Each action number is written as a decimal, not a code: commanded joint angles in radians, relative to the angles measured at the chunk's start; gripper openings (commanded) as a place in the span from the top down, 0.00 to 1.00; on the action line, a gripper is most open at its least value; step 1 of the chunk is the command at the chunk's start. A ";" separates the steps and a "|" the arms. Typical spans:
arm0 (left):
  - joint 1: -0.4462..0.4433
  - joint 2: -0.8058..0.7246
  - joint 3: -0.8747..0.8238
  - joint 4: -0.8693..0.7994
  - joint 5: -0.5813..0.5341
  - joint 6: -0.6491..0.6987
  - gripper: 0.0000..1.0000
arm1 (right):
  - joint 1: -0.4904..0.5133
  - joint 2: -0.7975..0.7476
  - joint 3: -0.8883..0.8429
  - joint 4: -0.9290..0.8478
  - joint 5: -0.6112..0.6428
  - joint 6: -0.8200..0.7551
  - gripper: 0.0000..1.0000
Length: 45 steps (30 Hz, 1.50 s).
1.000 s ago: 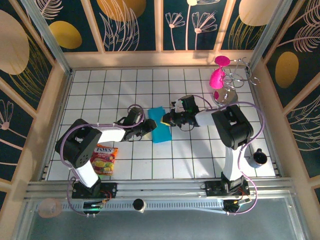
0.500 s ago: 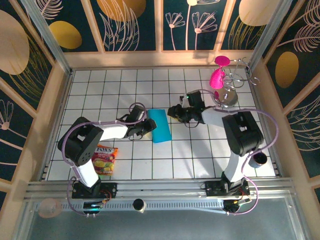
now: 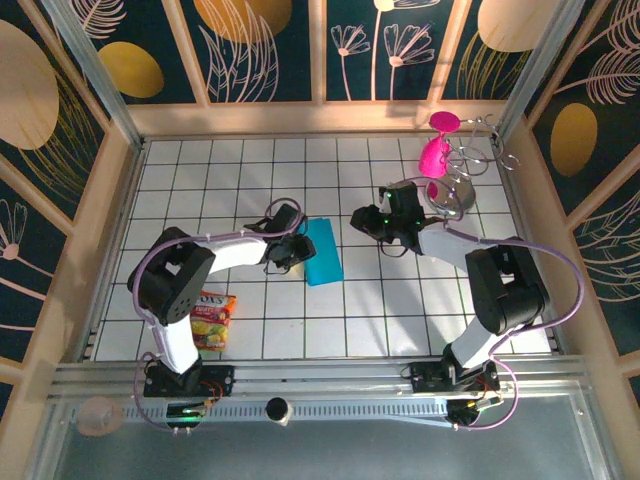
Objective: Fold a paper plane with a square sheet of paper (pick it up from the middle)
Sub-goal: Rotate the square sheet of paper at the center of the table.
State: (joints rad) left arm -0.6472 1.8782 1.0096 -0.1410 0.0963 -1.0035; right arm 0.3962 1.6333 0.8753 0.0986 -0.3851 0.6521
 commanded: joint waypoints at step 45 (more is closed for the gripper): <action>-0.045 0.540 0.031 0.060 -0.014 0.127 0.49 | 0.027 0.135 0.039 0.056 -0.083 -0.011 0.63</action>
State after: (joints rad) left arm -0.6868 1.9675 1.1721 -0.3500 0.0135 -0.9268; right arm 0.4118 1.7458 0.8928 0.1329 -0.4488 0.6521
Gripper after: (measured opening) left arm 0.506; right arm 0.367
